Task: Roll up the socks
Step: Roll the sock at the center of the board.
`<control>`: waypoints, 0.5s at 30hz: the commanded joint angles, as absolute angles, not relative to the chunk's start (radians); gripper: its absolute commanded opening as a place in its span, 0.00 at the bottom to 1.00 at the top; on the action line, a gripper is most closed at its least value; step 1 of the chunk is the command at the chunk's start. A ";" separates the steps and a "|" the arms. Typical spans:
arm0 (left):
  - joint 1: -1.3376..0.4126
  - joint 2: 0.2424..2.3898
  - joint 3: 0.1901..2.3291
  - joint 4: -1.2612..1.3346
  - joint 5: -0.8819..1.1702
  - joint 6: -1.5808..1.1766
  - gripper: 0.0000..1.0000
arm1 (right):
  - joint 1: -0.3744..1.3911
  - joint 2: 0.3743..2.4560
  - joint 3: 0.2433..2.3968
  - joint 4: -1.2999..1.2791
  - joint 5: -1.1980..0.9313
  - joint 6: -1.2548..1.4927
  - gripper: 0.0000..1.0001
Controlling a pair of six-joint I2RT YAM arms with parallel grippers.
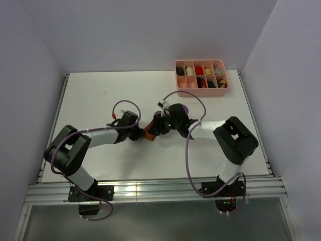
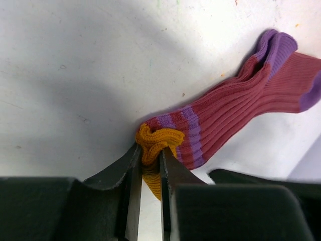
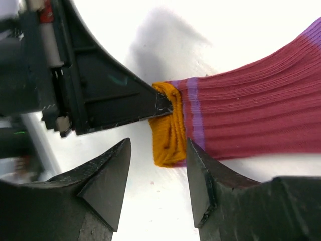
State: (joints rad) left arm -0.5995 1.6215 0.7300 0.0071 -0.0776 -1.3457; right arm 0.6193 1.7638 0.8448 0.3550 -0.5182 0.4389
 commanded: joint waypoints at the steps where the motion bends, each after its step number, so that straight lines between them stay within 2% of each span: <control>1: -0.601 1.649 0.767 -0.175 -0.146 -1.250 0.09 | 0.702 1.649 0.790 0.374 -0.241 0.237 0.56; 7: -0.601 1.657 0.842 -0.245 -0.141 -1.186 0.09 | 0.848 1.586 0.654 0.572 -0.005 0.019 0.54; 15: -0.601 1.677 0.880 -0.275 -0.115 -1.157 0.09 | 1.004 1.638 0.627 0.715 0.201 -0.195 0.54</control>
